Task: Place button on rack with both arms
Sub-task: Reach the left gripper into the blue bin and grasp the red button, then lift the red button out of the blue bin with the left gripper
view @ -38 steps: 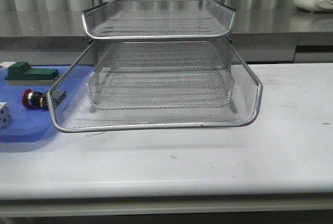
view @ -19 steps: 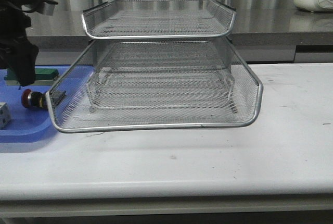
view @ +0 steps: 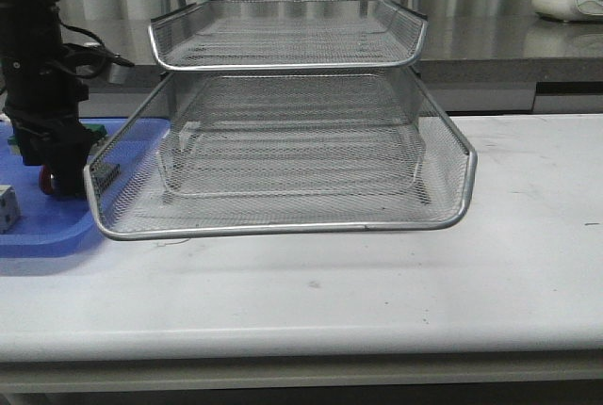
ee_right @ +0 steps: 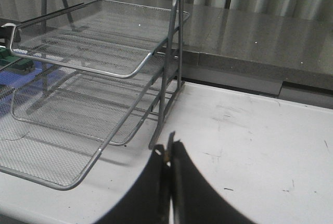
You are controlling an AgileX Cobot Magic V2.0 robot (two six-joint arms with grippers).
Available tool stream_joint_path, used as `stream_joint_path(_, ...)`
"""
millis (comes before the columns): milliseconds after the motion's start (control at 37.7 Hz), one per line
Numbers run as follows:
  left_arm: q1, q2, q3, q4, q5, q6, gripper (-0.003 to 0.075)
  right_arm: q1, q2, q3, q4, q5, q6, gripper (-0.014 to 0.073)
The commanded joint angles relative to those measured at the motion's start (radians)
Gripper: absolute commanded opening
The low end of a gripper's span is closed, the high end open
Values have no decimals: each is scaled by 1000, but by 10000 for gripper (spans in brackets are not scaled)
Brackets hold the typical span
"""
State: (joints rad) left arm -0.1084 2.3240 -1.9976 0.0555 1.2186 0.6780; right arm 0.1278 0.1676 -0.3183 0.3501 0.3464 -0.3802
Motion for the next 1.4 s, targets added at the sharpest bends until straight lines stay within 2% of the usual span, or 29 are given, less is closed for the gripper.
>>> stream_joint_path(0, -19, -53, -32, -3, -18, 28, 577, 0, 11, -24, 9, -80, -2, -109)
stream_joint_path(477, -38, -15, -40, -7, -87, 53, 572, 0, 11, -24, 9, -77, -2, -109)
stream_joint_path(583, -38, -15, -40, -7, -85, 53, 509, 0, 11, -24, 9, -76, -2, -109)
stream_joint_path(795, -36, -15, -40, -3, -84, 53, 253, 0, 11, -24, 9, -76, -2, -109)
stream_joint_path(954, -29, -15, -41, 3, -69, 53, 135, 0, 11, -24, 9, -76, -2, -109)
stream_joint_path(1087, -6, -33, -67, 3, -25, 15, 106, 0, 11, -24, 9, -76, -2, -109)
stream_joint_path(1272, 49, -81, -148, -7, 77, -73, 106, 0, 11, -24, 9, -76, -2, -109)
stream_joint_path(1378, 74, -138, -148, -26, 74, -137, 106, 0, 11, -24, 9, -76, -2, -109)
